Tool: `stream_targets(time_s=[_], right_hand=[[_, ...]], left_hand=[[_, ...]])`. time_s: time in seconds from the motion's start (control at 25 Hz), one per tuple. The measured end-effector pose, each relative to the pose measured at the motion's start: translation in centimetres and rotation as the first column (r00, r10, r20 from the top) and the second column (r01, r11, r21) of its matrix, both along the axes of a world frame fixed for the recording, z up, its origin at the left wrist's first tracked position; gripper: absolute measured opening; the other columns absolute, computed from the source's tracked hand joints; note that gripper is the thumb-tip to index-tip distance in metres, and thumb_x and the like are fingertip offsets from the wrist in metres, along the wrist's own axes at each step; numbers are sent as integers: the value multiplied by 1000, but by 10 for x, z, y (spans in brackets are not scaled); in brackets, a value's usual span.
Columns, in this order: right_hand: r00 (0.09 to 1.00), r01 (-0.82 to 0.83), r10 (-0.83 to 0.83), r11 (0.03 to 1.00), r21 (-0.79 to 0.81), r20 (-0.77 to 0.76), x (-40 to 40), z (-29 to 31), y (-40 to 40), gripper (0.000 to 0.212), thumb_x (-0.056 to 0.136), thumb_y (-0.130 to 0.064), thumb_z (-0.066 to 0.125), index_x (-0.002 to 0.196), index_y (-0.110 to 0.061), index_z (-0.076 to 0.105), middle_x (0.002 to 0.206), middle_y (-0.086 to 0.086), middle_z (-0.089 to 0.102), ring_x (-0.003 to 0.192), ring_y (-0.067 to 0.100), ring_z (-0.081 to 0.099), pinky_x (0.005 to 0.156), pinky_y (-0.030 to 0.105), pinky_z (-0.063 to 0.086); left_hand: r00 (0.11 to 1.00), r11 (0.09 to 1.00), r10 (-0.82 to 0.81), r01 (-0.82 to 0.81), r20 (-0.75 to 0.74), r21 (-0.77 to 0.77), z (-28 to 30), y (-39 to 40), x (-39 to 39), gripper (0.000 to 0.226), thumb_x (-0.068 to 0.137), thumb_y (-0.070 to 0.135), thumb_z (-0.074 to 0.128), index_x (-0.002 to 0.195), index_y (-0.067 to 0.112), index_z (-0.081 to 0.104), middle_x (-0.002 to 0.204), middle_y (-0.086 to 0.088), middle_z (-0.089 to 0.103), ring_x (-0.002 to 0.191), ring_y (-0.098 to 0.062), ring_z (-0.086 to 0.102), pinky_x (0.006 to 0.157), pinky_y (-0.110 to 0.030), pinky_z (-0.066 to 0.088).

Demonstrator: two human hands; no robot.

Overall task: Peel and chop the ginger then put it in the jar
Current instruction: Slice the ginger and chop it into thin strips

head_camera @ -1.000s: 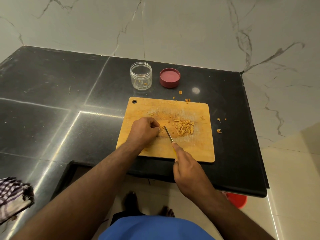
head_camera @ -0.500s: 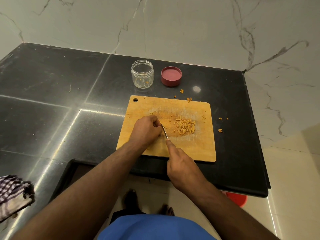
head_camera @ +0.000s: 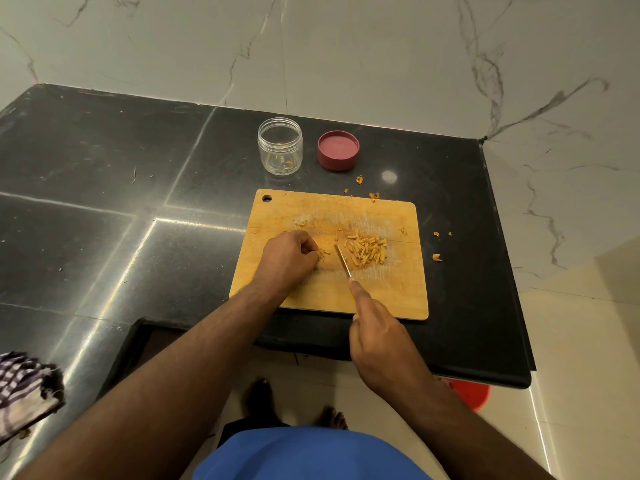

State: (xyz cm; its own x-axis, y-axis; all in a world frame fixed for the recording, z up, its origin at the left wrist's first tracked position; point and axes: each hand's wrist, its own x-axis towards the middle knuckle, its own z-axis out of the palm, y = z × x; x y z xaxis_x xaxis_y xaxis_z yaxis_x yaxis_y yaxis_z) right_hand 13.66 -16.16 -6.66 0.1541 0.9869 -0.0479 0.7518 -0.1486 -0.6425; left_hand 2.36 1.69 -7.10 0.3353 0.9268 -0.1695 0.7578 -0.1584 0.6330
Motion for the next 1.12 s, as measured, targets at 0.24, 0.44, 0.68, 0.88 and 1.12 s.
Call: stream_targets(time_s=[0.24,0.44,0.68,0.88,1.12], right_hand=[[999,-30,28,998,-58,-40,-3,1,15,56,103,-18,38,156,-26,21,123,-1,54,97,11,53,85,32,49],[999,-21,25,994,-104,39,-5,2,24,57,103,-16,36,156,-25,19,120,3,54,91,18,54,77,35,48],[999,-19,22,998,-53,47,-6,3,24,57,102,-16,37,156,-25,19,111,0,54,81,14,53,70,34,49],[1000,-16,18,994,-110,18,-9,2,28,57,103,-18,36,155,-28,18,119,0,54,92,16,54,79,36,50],[999,-19,24,991,-134,36,-8,3,23,56,102,-18,37,155,-27,19,114,0,54,86,13,53,73,32,48]], left_hand=[[1000,1000,3,-3,16,-3,0,1,-1,5,91,19,66,93,21,71,87,7,66,75,-5,56,57,-15,37],[1000,1000,4,-4,23,2,-2,1,-1,7,90,18,66,93,19,72,86,6,68,76,-6,58,58,-16,39],[1000,1000,-2,2,7,13,-1,2,0,6,90,17,66,94,19,71,84,7,64,72,-4,54,57,-15,37],[1000,1000,5,-5,15,9,-2,1,0,7,89,18,66,93,18,72,86,6,68,73,-6,57,56,-17,37],[1000,1000,12,-13,10,15,-3,2,0,6,89,19,67,92,18,72,85,6,67,73,-5,56,56,-16,37]])
